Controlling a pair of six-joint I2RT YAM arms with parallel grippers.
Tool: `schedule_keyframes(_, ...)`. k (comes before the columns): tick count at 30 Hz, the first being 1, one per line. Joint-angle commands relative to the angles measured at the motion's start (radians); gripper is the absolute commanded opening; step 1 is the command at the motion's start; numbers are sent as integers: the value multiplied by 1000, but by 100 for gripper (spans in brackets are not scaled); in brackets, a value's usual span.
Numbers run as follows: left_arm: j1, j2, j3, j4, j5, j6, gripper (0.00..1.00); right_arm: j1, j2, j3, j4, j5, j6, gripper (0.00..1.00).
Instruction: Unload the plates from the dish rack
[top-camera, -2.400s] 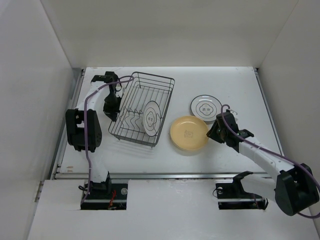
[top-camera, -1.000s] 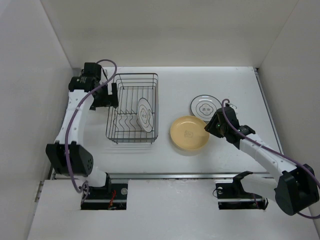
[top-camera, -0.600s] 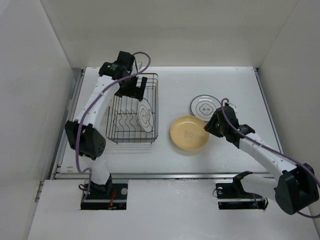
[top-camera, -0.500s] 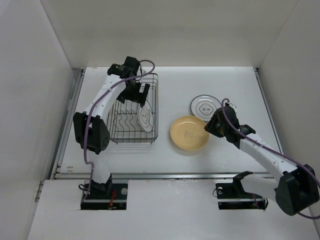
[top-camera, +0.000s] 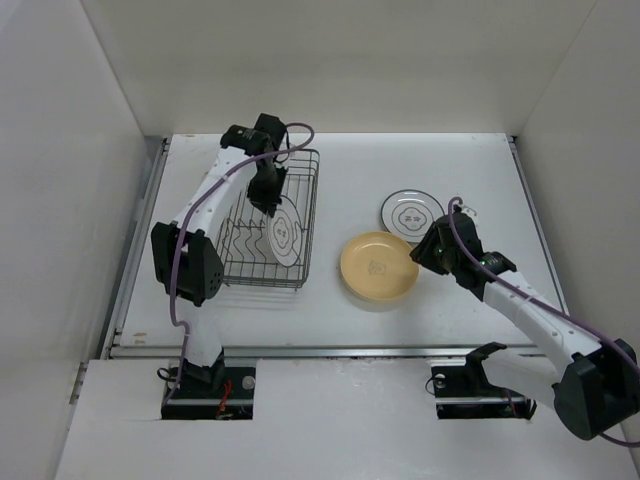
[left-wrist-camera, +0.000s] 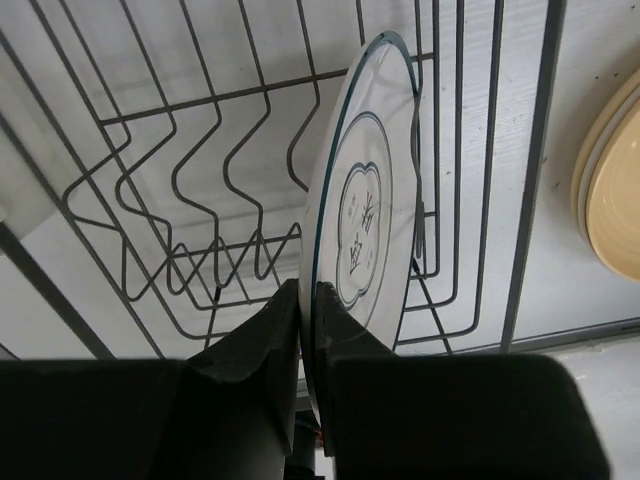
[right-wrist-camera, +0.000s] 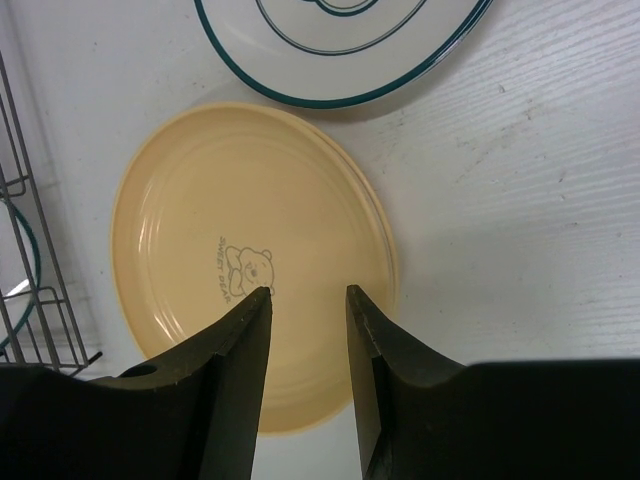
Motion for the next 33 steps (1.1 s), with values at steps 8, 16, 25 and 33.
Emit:
schedule_keyframes(8,-59,-94,351,-18,-202,41,0,9,-18,41,-26,9,-31,42)
schedule_keyframes(16,-95,-96,394,97,-257,-6,0,9,-51,41,99,-98,-53,52)
schedule_keyframes(25,-21,-37,239,308,408,-227,0,9,19,89,485,-405,-54,83)
schedule_keyframes(33,-3,44,86,503,893,-314,0,-2,157,170,501,-393,-16,83)
